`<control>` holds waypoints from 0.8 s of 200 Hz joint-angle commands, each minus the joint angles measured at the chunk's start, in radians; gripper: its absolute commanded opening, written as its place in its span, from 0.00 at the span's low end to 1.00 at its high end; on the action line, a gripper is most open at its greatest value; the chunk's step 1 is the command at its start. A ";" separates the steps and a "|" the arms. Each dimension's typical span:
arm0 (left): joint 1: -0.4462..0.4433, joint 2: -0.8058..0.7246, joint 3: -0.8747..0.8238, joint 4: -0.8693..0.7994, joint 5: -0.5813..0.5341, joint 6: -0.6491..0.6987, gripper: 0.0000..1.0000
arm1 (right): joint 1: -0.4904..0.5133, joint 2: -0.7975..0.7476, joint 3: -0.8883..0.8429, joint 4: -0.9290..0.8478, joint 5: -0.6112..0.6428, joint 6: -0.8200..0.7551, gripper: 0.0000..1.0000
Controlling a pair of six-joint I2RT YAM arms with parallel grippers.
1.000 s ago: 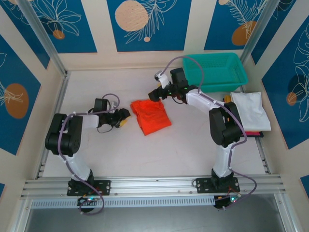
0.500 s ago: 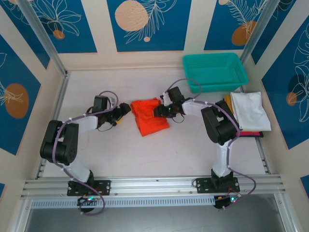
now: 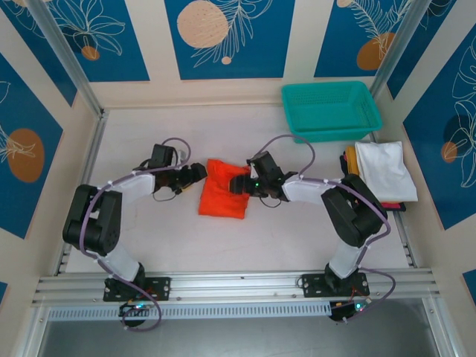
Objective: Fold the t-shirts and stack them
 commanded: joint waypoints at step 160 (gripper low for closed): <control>-0.070 0.239 0.191 -0.186 -0.267 0.209 0.36 | -0.103 0.327 0.448 -0.271 0.295 -0.170 0.58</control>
